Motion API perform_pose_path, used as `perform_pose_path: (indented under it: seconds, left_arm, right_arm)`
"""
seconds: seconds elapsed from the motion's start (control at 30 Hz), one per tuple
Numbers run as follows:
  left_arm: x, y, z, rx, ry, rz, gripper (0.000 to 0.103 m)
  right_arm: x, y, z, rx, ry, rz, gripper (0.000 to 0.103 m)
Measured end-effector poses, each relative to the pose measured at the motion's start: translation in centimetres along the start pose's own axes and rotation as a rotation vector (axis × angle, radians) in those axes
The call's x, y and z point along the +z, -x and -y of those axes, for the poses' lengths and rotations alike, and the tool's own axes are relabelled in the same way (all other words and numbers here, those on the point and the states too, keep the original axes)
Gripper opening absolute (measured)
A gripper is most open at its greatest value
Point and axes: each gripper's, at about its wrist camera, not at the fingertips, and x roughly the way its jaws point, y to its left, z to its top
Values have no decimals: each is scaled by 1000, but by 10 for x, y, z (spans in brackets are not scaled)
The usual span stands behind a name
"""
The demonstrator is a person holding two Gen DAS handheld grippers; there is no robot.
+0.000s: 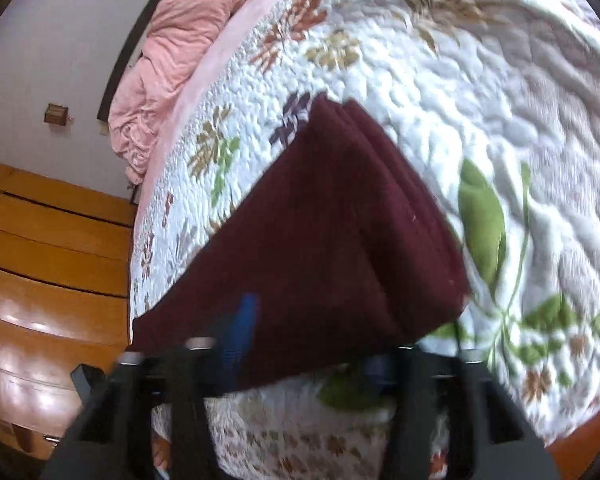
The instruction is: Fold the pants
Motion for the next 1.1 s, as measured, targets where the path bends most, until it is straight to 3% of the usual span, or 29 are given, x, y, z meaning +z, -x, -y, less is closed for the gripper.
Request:
perform_pose_path:
  seconds: [0.1, 0.27, 0.43, 0.5, 0.57, 0.63, 0.73, 0.83, 1.0, 1.1]
  left_arm:
    - [4, 5, 0, -2, 24, 18, 72]
    - [19, 29, 0, 38, 27, 111, 72]
    - [22, 33, 1, 36, 13, 123, 74]
    - [17, 21, 3, 36, 5, 94, 76]
    - [12, 0, 4, 39, 1, 36, 76]
    - [5, -11, 9, 85, -52, 62, 79]
    - [4, -16, 20, 118, -106, 67, 85]
    - [7, -11, 18, 101, -93, 67, 85]
    - [7, 18, 8, 61, -31, 99, 85]
    - [6, 41, 3, 59, -27, 147, 85]
  right_arm:
    - [8, 4, 0, 70, -30, 5, 15]
    - [30, 45, -25, 148, 25, 92, 13]
    - [41, 108, -20, 62, 66, 257, 13]
    - [44, 119, 4, -38, 35, 289, 13]
    - [45, 110, 39, -125, -30, 236, 14]
    - [41, 90, 63, -215, -55, 167, 14]
    - [37, 83, 76, -215, -60, 164, 14]
    - [37, 99, 60, -216, -34, 199, 14]
    - [28, 117, -24, -257, 183, 297, 14]
    - [23, 107, -80, -253, 319, 327, 14]
